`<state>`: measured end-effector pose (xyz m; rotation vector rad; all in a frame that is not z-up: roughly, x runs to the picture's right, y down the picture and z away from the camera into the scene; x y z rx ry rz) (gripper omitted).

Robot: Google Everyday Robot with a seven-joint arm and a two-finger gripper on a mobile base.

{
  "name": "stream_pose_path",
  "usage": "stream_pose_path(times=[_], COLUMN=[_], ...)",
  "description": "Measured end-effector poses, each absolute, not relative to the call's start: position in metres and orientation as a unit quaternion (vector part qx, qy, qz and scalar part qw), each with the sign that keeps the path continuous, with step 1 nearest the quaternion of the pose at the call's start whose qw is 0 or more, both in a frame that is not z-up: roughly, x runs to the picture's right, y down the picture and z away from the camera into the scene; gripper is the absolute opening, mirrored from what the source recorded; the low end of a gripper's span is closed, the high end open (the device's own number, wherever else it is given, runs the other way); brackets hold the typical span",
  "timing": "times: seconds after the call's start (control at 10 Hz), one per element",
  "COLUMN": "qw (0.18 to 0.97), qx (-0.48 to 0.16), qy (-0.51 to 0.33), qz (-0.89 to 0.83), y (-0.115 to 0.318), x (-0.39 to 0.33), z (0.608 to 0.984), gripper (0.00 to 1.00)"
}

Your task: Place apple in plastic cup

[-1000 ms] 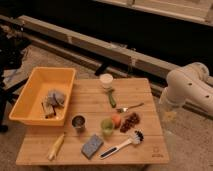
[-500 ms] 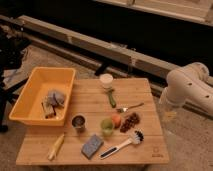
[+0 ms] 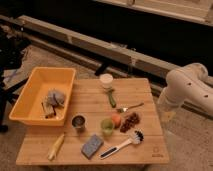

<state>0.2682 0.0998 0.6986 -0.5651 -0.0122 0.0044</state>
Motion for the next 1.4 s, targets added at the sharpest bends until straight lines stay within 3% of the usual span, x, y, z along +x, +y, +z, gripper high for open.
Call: stream_pose_path(times=[0.9,1.4], qw=[0.941,0.926], qx=[-0.297,-0.329], qy=[-0.12,-0.119], qz=[-0.111,-0.142], y=[0.097,0.131], x=[0.119,0.112], z=[0.799,0.807], gripper=[0.65,0.65])
